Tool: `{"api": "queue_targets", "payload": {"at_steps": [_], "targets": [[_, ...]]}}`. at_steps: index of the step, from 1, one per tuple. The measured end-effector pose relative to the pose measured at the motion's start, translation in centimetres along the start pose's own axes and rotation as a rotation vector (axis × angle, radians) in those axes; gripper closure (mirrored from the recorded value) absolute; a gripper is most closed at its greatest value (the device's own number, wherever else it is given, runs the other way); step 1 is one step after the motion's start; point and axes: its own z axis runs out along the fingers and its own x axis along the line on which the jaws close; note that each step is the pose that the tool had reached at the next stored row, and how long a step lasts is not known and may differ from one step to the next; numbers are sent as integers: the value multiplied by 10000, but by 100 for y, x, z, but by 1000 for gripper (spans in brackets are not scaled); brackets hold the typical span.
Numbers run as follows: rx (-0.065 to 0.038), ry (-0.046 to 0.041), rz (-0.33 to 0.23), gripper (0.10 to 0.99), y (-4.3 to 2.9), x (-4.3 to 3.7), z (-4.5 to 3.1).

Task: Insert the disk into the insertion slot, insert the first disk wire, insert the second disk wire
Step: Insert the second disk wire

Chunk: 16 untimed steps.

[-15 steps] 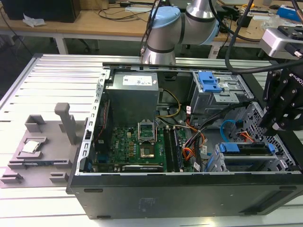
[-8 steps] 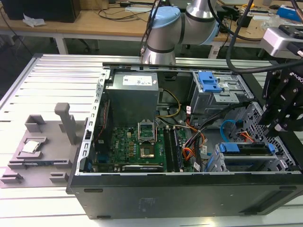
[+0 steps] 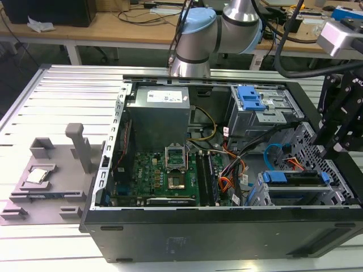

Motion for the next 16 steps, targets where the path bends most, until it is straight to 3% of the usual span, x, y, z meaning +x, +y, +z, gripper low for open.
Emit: {"api": "queue_targets", "payload": {"at_steps": [7,10,11,16], "targets": [[0,-2,-5,725,39,-18,13],[1,-2,-14,725,121,-90,33],[1,-2,-16,725,177,-127,46],[2,-1,-46,725,330,-160,111]]}}
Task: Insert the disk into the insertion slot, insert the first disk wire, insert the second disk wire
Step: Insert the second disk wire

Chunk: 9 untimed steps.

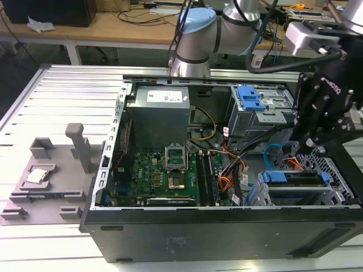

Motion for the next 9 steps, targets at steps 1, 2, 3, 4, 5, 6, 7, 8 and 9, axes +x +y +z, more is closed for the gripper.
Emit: {"api": "queue_targets", "payload": {"at_steps": [1,2,3,4,5,6,7,8,9], "targets": [[1,0,-17,725,42,-1,32],[1,1,-28,725,57,-2,51],[3,2,-43,725,71,-4,71],[4,3,-71,725,88,-5,98],[6,4,-101,725,96,-5,115],[8,7,-138,725,102,-6,126],[11,9,-183,725,105,-8,134],[12,11,-216,725,105,-8,136],[12,11,-222,725,105,-8,137]]}}
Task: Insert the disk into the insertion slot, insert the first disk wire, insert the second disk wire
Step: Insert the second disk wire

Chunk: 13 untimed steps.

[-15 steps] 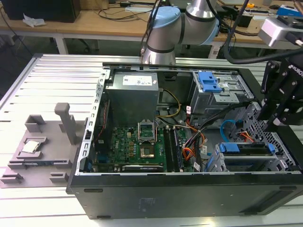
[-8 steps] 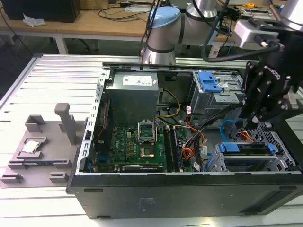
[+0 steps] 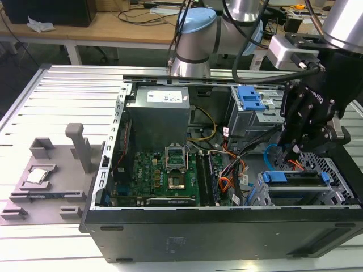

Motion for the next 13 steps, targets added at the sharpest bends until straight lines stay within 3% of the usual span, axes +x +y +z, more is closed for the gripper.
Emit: {"api": "queue_targets", "payload": {"at_steps": [3,4,5,10,13], "targets": [[0,-1,-1,737,1,0,1],[0,-2,-1,871,1,0,1],[1,-1,-2,922,1,0,1],[1,-5,-4,922,1,10,3],[0,-3,-5,922,-7,93,17]]}}
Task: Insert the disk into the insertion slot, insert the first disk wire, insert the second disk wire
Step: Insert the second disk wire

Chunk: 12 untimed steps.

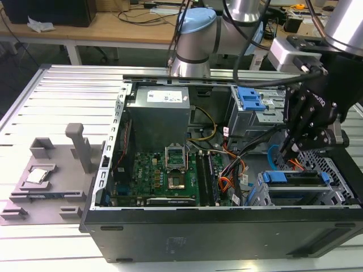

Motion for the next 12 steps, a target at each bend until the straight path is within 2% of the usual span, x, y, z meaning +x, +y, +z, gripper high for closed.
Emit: {"api": "queue_targets", "payload": {"at_steps": [2,4,7,12], "targets": [[-3,1,1,922,-21,39,24],[-7,1,1,922,-82,50,82],[-8,2,0,922,-136,66,132],[-8,1,1,922,-187,95,188]]}}
